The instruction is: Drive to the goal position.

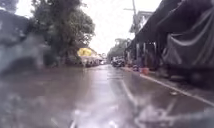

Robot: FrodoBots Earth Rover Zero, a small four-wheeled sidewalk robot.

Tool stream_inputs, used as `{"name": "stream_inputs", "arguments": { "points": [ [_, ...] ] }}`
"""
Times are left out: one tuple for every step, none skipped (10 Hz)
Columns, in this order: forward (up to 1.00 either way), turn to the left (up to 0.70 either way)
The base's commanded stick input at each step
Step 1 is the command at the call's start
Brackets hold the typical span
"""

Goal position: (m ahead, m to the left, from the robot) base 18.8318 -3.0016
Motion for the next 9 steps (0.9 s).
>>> {"name": "stream_inputs", "arguments": {
  "points": [
    [1.00, 0.00],
    [1.00, 0.00],
    [1.00, 0.00],
    [1.00, 0.00],
    [1.00, 0.00],
    [1.00, 0.00],
    [1.00, 0.00],
    [1.00, 0.00],
    [1.00, 0.00]
  ]
}}
